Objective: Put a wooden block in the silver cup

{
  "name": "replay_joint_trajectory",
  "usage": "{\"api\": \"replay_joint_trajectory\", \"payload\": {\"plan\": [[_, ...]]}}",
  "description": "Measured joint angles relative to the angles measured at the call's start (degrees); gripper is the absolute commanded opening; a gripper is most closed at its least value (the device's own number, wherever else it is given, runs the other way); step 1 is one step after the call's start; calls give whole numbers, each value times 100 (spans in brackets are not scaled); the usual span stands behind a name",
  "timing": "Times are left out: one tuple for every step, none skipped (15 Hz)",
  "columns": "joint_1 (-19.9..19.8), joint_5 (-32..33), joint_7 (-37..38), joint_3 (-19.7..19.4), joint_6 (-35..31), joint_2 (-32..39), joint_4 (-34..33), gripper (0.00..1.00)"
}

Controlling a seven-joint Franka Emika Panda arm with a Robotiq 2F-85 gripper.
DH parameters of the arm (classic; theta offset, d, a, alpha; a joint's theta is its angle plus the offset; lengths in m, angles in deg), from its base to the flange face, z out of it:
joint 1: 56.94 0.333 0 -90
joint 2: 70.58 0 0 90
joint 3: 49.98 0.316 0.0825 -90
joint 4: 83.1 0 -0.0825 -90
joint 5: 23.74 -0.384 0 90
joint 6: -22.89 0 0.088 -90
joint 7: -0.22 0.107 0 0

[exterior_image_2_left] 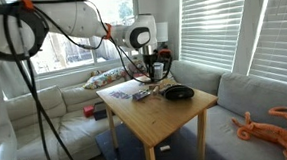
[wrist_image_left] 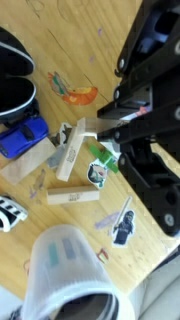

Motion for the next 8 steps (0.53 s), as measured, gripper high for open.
{"api": "replay_joint_trajectory", "payload": {"plan": [[-1, -35, -7, -13, 54, -166, 9, 17], [2, -34, -6, -23, 92, -216, 12, 17], [5, -33, -6, -26, 93, -189, 17, 4], [11, -33, -6, -27, 85, -116, 17, 4], [15, -33, -6, -33, 77, -48, 13, 4], [33, -32, 31, -37, -50, -6, 16, 4], [72, -32, 138, -37, -353, 31, 17, 4], [136, -33, 294, -31, -726, 81, -6, 4]]}}
